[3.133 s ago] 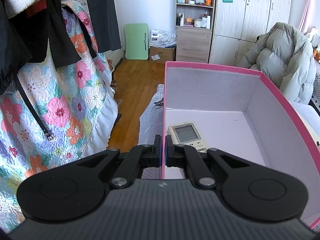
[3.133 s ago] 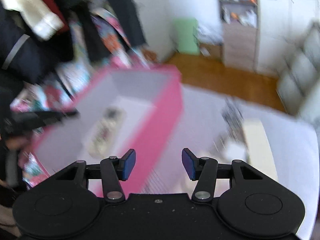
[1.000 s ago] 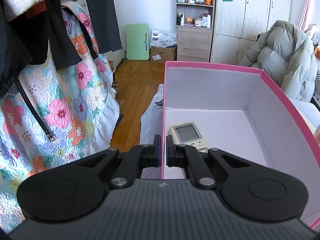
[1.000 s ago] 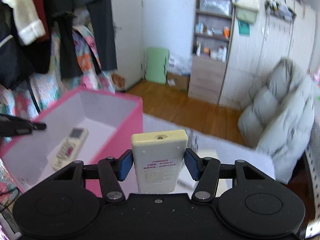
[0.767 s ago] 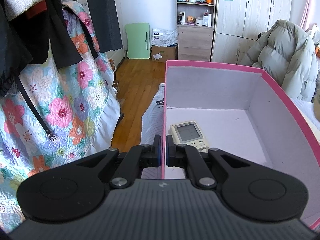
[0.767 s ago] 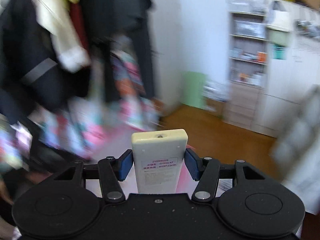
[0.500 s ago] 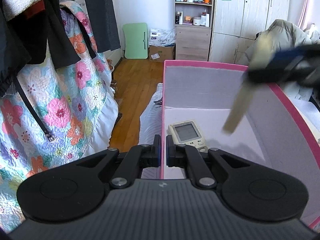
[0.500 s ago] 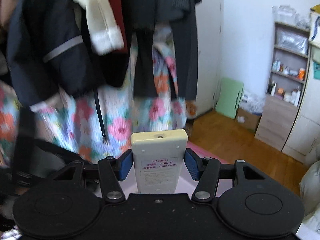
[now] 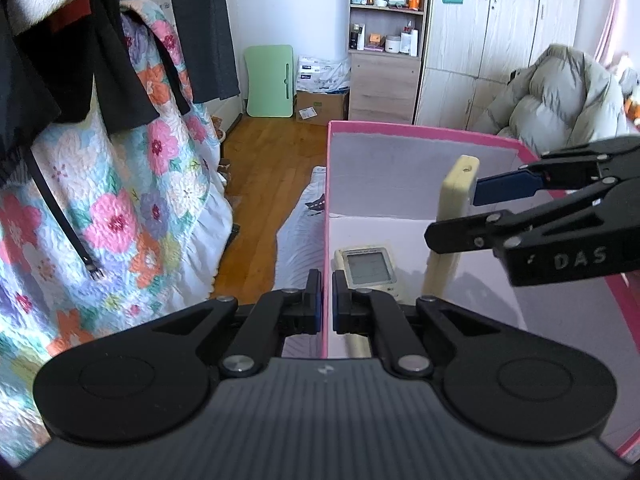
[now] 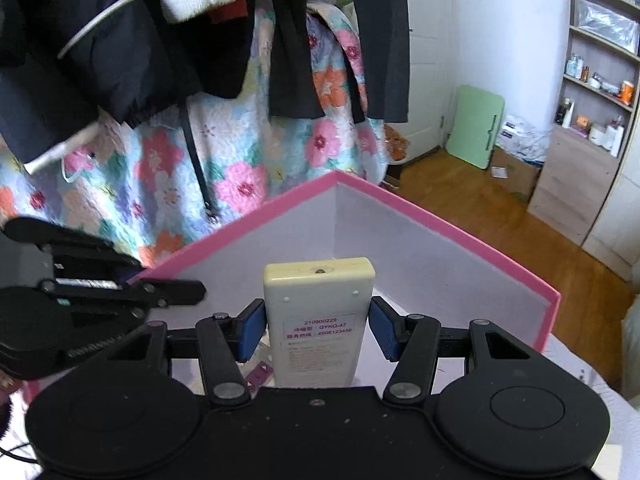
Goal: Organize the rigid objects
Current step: 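Carry the labelled remote into the pink box and release it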
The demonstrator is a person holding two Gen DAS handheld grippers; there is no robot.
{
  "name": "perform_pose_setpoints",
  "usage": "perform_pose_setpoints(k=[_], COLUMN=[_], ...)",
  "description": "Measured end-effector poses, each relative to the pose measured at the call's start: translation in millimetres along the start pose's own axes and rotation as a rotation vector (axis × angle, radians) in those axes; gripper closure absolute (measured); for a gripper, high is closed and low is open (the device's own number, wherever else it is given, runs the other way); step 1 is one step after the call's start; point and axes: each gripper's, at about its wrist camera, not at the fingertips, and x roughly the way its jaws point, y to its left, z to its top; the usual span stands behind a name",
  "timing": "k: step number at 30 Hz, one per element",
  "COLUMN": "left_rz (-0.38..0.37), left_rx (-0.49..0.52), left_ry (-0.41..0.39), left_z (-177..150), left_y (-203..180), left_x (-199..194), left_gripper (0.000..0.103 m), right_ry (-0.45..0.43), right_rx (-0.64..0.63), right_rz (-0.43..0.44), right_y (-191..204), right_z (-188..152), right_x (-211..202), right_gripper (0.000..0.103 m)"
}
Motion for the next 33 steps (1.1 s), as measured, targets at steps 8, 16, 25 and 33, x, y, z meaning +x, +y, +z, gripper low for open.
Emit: perform_pose_setpoints(k=[8, 16, 25, 33], left_rz=[-0.002, -0.005, -0.012, -0.014], left_rx=[-0.003, -0.006, -0.012, -0.014], left_ry=[0.0, 0.0, 0.0, 0.0], left_z=[1, 2, 0, 0], left_y=[0, 2, 2, 0], left_x=[2, 2, 2, 0], left_gripper=[0.098, 0.098, 0.098, 0.098], right_ry=[-0.008, 0.163, 0.272, 0.262], right_rx=[-0.013, -0.137, -0.228, -0.174], right_rz=[0.093, 0.014, -0.09, -0.155], right_y=[-6, 7, 15, -2], right_z=[-29, -37, -33, -21], right_x=[-15, -34, -15, 1], right_gripper=[0.042, 0.042, 0.053, 0.053])
